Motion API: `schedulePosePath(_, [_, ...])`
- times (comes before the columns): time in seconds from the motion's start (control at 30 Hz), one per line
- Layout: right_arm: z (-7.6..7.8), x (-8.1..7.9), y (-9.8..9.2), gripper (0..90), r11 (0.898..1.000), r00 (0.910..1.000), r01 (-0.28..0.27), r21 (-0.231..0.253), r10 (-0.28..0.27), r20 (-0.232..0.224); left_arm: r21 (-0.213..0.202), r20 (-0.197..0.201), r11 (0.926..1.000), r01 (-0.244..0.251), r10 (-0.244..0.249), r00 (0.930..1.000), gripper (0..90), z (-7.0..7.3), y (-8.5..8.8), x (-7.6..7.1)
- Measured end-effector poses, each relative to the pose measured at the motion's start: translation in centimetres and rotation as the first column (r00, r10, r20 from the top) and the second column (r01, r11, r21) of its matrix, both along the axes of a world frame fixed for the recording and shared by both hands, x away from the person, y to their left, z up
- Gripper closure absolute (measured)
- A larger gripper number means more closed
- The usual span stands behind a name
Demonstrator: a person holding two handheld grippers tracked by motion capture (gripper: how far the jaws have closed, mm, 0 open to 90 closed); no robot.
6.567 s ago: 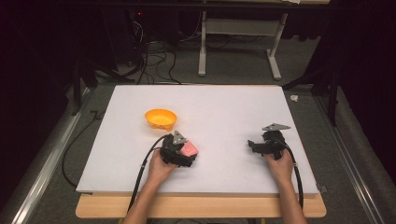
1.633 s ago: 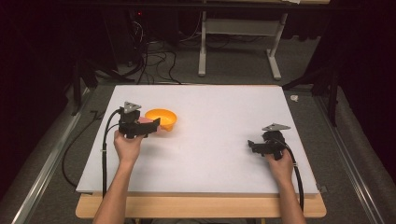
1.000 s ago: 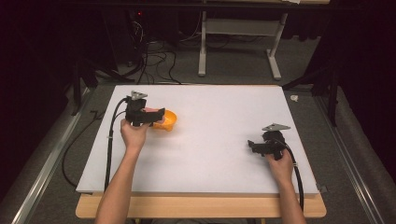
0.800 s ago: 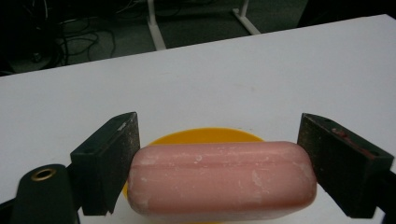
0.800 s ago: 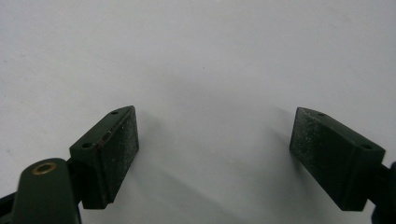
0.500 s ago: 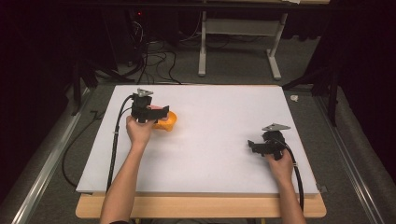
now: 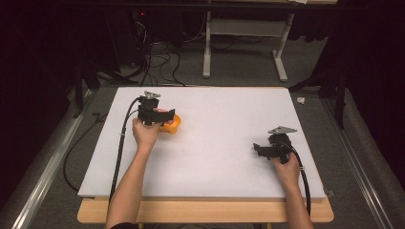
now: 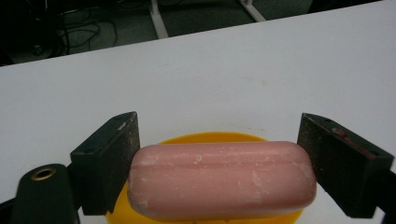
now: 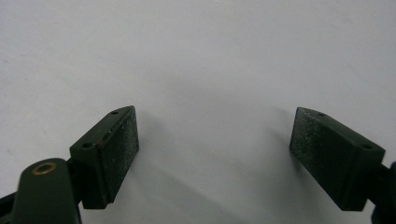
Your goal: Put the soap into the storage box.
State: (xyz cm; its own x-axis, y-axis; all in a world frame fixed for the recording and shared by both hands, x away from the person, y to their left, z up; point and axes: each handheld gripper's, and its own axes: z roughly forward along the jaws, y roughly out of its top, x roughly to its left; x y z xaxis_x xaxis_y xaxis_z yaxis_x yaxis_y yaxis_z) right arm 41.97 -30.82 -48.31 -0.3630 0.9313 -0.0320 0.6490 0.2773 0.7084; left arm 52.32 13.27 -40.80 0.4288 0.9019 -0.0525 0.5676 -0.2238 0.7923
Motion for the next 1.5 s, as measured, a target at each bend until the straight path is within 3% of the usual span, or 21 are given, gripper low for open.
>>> schedulePosePath(0.7, [0.0,0.0,0.0,16.1,1.000,1.0000,0.002,0.002,-0.002,-0.002,0.050,-0.033,0.9986,-0.016,0.017,0.9993,14.8,-1.8,-0.1,0.2])
schedulePosePath(1.2, [0.0,0.0,0.0,16.1,1.000,1.0000,-0.002,-0.002,0.002,0.000,0.027,-0.037,0.9996,-0.010,0.011,0.9992,14.0,-2.2,0.1,0.3])
schedulePosePath(1.33, [0.0,0.0,0.0,16.1,1.000,1.0000,-0.001,0.000,0.001,-0.001,0.018,-0.055,0.9998,-0.004,0.005,0.9984,9.2,-2.4,0.1,0.5])
schedulePosePath(1.5, [0.0,0.0,0.0,16.1,1.000,1.0000,-0.002,-0.001,0.002,0.000,-0.004,-0.043,1.0000,-0.005,0.005,0.9991,4.1,-2.2,0.1,0.5])
